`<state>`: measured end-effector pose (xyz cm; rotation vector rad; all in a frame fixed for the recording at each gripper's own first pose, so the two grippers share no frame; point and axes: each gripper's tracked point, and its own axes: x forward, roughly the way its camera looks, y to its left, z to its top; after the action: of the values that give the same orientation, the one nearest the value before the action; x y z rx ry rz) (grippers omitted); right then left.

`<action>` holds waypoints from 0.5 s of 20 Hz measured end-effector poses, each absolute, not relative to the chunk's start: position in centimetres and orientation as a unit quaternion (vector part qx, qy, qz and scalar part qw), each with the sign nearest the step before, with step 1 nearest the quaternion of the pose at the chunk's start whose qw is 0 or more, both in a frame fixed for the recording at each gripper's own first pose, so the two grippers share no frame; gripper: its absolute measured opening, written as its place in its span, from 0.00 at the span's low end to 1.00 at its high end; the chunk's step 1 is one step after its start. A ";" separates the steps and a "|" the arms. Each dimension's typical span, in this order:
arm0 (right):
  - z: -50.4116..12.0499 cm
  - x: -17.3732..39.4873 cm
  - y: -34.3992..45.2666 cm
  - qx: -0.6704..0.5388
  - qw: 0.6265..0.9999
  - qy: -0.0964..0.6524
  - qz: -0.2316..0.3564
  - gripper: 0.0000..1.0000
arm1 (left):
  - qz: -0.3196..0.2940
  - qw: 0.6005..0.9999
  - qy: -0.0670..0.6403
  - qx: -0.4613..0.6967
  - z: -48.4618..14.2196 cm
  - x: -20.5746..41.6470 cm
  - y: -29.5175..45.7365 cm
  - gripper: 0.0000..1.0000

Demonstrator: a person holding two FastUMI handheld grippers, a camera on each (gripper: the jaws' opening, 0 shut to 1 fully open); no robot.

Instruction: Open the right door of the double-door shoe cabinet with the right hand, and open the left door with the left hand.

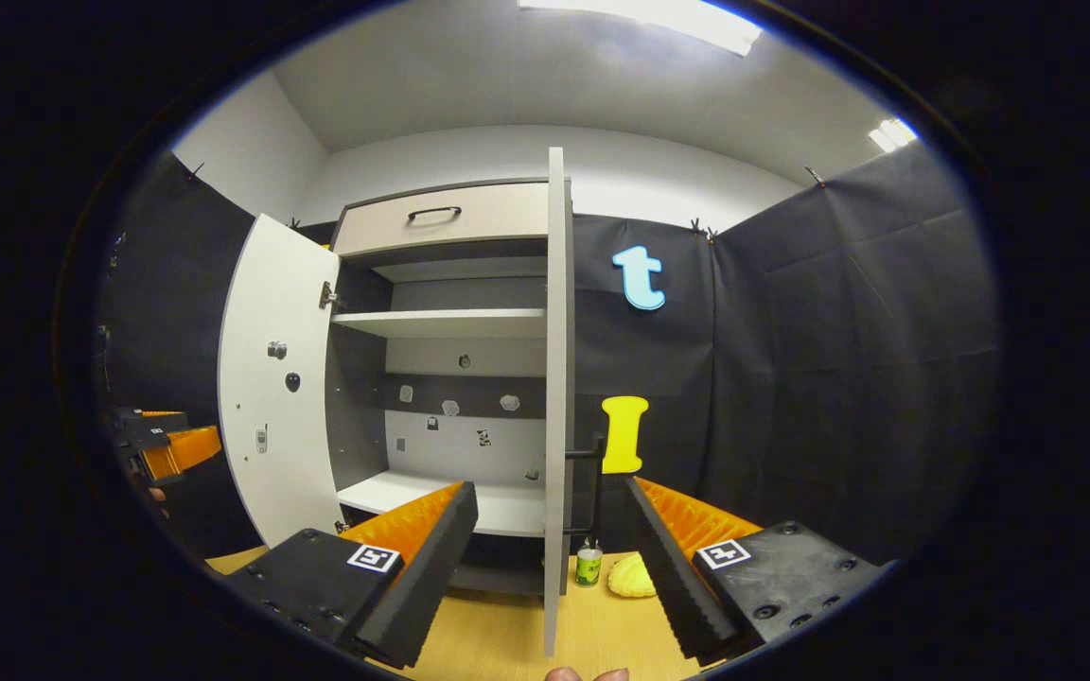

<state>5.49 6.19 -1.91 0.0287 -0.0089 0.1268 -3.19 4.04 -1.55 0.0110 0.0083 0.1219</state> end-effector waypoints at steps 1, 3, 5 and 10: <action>-2.1 5.5 6.4 0.016 0.998 -0.002 0.067 0.98 | 0.057 0.998 0.006 0.003 -1.6 -3.1 3.6 0.99; -2.4 5.5 6.7 0.019 0.997 0.001 0.069 0.98 | 0.053 0.999 0.006 0.004 -1.6 -3.2 3.2 0.97; -2.9 5.9 6.8 0.023 0.997 0.006 0.068 0.98 | 0.046 0.999 0.009 0.005 -1.9 -3.1 2.7 0.98; -3.1 5.9 6.9 0.031 0.998 0.005 0.063 0.98 | 0.043 0.999 0.011 0.009 -2.2 -2.6 2.9 0.99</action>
<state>5.95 6.92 -3.14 0.0626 0.0101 0.1253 -2.57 2.91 -2.23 0.0179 0.0219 0.0857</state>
